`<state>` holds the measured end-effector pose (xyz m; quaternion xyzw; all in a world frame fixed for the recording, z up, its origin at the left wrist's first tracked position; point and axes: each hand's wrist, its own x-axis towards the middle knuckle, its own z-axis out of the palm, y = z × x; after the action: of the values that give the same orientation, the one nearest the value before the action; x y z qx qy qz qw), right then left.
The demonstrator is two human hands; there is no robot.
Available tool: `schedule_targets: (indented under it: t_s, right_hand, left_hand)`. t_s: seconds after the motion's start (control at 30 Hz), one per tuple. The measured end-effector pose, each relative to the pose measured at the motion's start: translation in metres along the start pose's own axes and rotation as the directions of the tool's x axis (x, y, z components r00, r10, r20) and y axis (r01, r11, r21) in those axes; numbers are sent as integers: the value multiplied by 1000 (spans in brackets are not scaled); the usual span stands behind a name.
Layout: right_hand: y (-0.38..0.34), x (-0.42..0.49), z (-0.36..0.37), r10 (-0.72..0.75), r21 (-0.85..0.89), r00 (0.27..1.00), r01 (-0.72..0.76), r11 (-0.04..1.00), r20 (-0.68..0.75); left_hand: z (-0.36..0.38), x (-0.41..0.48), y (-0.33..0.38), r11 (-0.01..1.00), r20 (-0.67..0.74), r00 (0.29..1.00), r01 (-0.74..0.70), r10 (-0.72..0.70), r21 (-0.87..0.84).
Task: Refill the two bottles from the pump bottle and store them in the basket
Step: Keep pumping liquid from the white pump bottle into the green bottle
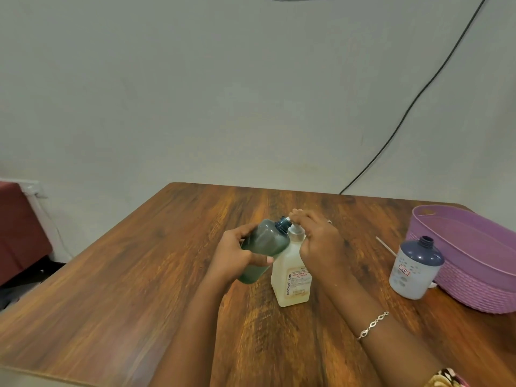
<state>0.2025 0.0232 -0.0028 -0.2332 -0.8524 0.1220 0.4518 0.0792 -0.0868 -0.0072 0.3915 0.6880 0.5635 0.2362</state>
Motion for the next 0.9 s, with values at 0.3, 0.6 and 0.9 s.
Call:
schedule_targets:
  t_s: [0.3,0.6,0.9]
  right_hand:
    - [-3,14,-16,34,14,996,-35,999,78]
    - [0,1,1,10,80,998,-4,997,-68]
    - [-4,5,-2,20,134,997,-9,991,-76]
  left_hand:
    - [-3,5,10,1000,-4,1000,-6,7,25]
    - [1,2,0,1000,-4,1000,18,-18,12]
    - [-7,1,9,999,5,1000,-8,8,45]
